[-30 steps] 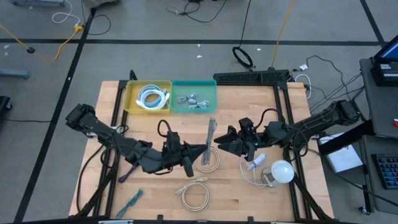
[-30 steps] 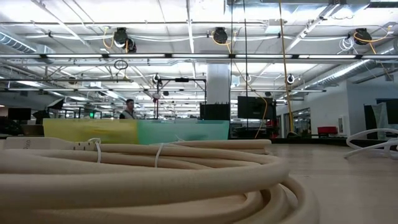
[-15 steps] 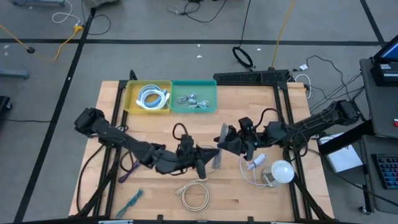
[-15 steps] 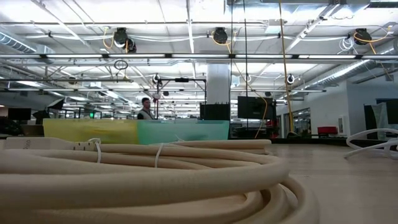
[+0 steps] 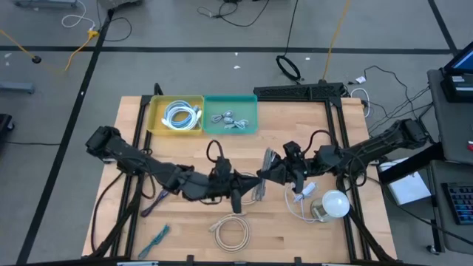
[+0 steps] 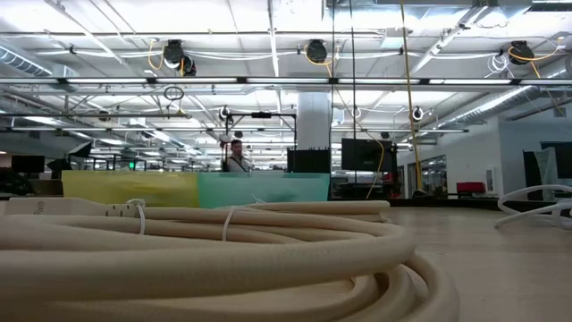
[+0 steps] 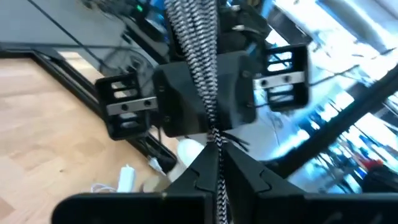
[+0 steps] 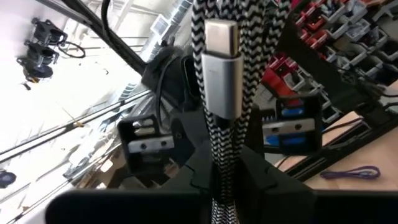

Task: Pick & Place USB Port
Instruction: Put the black charger cable into the green bin

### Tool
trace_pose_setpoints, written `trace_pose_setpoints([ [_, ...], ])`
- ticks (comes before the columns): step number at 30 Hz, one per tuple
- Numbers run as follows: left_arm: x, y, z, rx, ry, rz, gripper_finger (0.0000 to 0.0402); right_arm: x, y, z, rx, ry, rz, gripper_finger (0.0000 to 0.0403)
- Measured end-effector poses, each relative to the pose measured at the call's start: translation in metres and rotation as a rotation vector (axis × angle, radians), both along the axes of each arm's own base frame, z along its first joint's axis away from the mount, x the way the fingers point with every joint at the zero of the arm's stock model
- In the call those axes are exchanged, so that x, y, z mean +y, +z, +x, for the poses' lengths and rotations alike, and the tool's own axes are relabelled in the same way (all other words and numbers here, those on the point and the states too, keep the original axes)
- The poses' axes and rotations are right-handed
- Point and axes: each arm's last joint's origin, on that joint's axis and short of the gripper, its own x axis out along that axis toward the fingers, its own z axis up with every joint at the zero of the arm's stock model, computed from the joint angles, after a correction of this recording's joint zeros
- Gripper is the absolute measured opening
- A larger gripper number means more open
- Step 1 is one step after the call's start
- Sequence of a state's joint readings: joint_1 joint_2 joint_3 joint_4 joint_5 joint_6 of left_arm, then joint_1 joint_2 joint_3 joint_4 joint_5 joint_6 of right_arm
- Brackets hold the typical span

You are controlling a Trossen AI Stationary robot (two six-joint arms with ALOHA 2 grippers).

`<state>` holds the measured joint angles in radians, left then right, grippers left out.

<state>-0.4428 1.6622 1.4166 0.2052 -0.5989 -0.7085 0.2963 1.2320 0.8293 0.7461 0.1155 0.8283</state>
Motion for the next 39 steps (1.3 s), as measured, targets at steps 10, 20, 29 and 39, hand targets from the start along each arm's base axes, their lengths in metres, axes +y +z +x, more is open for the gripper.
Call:
trace_pose_setpoints([
  [10, 0.013, 0.04, -0.081, 0.198, -0.062, -0.011, 0.0036, -0.062, -0.006, 0.0, 0.161, -0.253, -0.074, 0.0021],
  [20, 0.016, 0.038, -0.116, 0.345, -0.001, 0.094, 0.0004, -0.169, -0.019, 0.014, 0.416, -0.524, -0.185, 0.0021],
  [29, 0.032, 0.019, -0.123, 0.589, -0.027, 0.181, 0.002, -0.202, -0.011, 0.103, 0.653, -0.345, -0.484, 0.0021],
  [39, 0.041, 0.01, -0.143, 0.752, 0.022, 0.209, 0.0006, -0.211, -0.032, 0.147, 1.086, -0.233, -1.027, 0.0021],
])
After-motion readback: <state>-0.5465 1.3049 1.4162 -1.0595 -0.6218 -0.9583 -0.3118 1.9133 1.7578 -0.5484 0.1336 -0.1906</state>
